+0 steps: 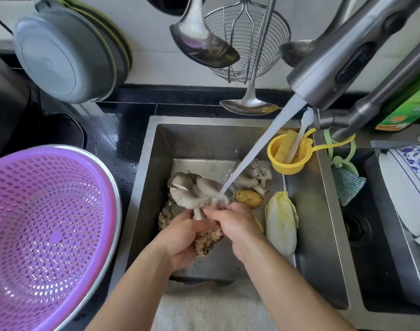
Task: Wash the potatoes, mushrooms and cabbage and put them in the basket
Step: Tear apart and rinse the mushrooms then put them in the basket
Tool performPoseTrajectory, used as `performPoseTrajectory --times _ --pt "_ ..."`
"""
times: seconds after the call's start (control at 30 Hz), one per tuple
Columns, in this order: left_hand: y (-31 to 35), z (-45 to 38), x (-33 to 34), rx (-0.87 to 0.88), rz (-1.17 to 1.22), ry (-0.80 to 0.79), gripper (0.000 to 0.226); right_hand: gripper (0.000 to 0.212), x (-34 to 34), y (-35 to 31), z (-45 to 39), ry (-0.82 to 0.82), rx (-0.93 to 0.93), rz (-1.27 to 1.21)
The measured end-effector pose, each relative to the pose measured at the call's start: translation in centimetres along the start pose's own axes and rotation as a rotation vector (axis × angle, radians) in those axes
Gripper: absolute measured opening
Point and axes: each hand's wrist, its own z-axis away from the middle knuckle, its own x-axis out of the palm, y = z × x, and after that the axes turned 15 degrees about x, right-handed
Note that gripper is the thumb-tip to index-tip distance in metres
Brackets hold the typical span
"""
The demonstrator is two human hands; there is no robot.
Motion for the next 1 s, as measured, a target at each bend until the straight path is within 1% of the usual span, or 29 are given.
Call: performPoseTrajectory --times 0.1,0.2,0.27,0.33,0.37,0.43,0.47,0.5,0.53,0.6,0.67,0.7,0.8,0.87,0.9,0.93,1.0 --pt "0.4 -0.4 -0.1 -0.126 0.113 0.002 0.032 0.011 -0.1 0.3 -0.4 -0.013 0.014 -0.05" --pt "0.2 -0.6 -0.3 -0.18 0.206 0.039 0.028 0.015 0.1 0.8 -0.6 -0.112 0.068 -0.248" --pt "0.0 -0.6 -0.2 -0.182 0.254 0.068 0.025 0.019 0.3 1.4 -0.7 -0.193 0.042 -0.392" --pt "-0.1 -0.7 -0.3 -0.188 0.259 0.086 0.025 0.016 0.4 2.1 -0.8 -0.192 -0.038 -0.42" --pt "-0.1 -0.7 -0.3 -0.197 0.233 0.092 0.025 0.011 0.4 2.4 -1.0 -0.135 -0.108 -0.343" --pt "0.0 -0.9 -0.6 -0.207 0.084 0.122 0.028 0.002 0.1 3.2 -1.5 0.032 -0.295 -0.04" --pt "0.0 -1.0 -0.8 -0.212 -0.008 0.129 0.029 0.002 0.0 3.6 -1.9 0.087 -0.371 0.118" --pt "0.0 -1.1 -0.8 -0.218 -0.089 0.127 0.029 0.006 -0.1 3.9 -2.2 0.14 -0.406 0.238" --pt "0.0 -1.1 -0.8 -0.231 -0.147 0.122 0.027 0.009 -0.1 4.0 -2.4 0.188 -0.419 0.299" --pt "-0.1 -1.2 -0.5 -0.262 -0.211 0.135 0.024 0.009 -0.2 4.2 -2.6 0.258 -0.432 0.351" --pt "-0.5 -1.4 -0.1 -0.275 -0.213 0.166 0.024 0.007 -0.2 4.3 -2.9 0.308 -0.411 0.38" --pt "-0.6 -1.5 0.2 -0.276 -0.215 0.184 0.022 0.008 0.0 4.5 -3.2 0.324 -0.365 0.353" --pt "-1.0 -2.2 1.0 -0.254 -0.246 0.239 0.017 0.01 0.5 4.5 -3.8 0.346 -0.152 0.141" --pt "-1.0 -2.6 1.2 -0.255 -0.26 0.258 0.02 0.012 0.6 4.3 -4.0 0.3 -0.03 -0.049" --pt "-1.0 -2.8 1.3 -0.253 -0.264 0.265 0.019 0.011 0.7 4.1 -3.8 0.284 -0.005 -0.088" --pt "-1.0 -2.8 1.3 -0.253 -0.267 0.26 0.017 0.01 0.9 3.8 -3.6 0.289 -0.015 -0.055" --pt "-0.6 -2.7 1.4 -0.274 -0.264 0.262 0.014 0.014 0.8 3.5 -3.6 0.326 -0.076 0.127"
